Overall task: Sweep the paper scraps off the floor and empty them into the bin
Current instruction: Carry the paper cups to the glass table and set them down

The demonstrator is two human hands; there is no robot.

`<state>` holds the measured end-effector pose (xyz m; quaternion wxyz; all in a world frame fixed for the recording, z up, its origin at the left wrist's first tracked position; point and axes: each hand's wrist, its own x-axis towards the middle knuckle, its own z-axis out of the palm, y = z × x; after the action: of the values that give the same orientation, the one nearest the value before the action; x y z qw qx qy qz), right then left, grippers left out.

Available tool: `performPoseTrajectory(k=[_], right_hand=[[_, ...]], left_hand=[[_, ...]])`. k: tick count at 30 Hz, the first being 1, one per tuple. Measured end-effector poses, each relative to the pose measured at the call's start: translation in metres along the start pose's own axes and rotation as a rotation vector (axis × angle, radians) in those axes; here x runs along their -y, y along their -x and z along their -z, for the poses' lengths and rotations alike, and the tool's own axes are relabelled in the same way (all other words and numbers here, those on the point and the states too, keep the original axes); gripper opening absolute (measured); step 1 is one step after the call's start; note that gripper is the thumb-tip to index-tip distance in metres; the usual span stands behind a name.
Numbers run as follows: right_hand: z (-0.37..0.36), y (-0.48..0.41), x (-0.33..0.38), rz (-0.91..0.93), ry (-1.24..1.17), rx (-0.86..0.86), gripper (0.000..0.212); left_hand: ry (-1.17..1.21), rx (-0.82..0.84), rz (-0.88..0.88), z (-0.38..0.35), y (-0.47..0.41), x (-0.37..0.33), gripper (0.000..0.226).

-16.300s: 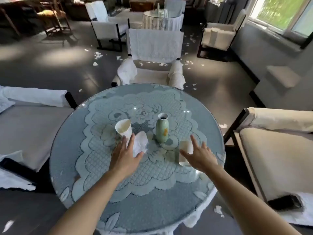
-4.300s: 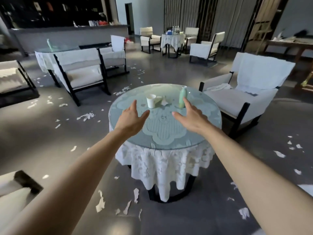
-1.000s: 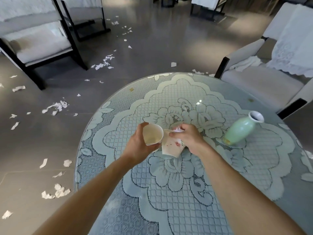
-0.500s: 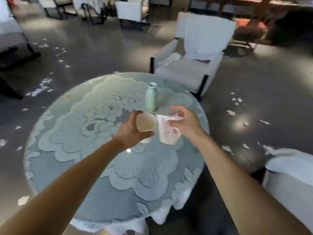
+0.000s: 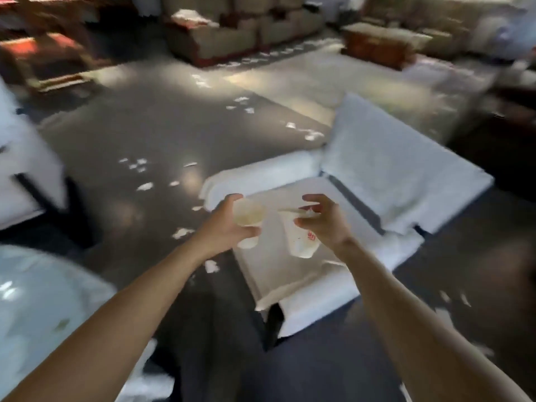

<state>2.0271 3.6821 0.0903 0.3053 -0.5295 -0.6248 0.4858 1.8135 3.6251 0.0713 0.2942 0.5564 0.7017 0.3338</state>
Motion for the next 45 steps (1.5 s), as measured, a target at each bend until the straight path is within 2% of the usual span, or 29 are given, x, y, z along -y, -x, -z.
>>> performPoseTrajectory(k=[4,7,11,16,23,30,34,37,41,45], right_hand=[[0.102,0.039,-0.055,-0.125,-0.061,-0.33,0.049],[0.167,0.075,-0.096,-0.219,-0.016,-0.559,0.051],[0.252,0.116,-0.145,-0.342,-0.029,-0.777,0.061],[0.359,0.15,-0.191,-0.42,-0.065,-0.994,0.07],[0.506,0.145,-0.224,-0.441,-0.067,-1.12,0.068],[0.663,0.052,-0.284,-0.441,-0.07,-1.144,0.066],[0.776,-0.016,-0.32,-0.436,-0.133,-1.159,0.064],[0.865,-0.058,-0.337,-0.419,-0.158,-1.194,0.062],[0.968,-0.087,-0.369,-0.432,-0.153,-1.25,0.062],[1.064,-0.1,-0.43,-0.485,-0.156,-1.297,0.066]], left_hand=[[-0.016,0.304,-0.165,-0.101,-0.043,-0.069,0.081],[-0.008,0.497,-0.264,-0.189,-0.051,-0.125,0.079],[0.006,0.728,-0.376,-0.307,-0.043,-0.198,0.079],[-0.063,0.867,-0.505,-0.425,-0.041,-0.283,0.086],[-0.089,0.952,-0.621,-0.542,-0.08,-0.404,0.084],[-0.103,0.992,-0.63,-0.682,-0.171,-0.499,0.086],[-0.092,0.999,-0.608,-0.773,-0.252,-0.577,0.082],[-0.11,1.017,-0.671,-0.833,-0.301,-0.637,0.08],[-0.104,1.059,-0.689,-0.922,-0.341,-0.71,0.077],[-0.151,1.148,-0.726,-1.036,-0.358,-0.769,0.079]])
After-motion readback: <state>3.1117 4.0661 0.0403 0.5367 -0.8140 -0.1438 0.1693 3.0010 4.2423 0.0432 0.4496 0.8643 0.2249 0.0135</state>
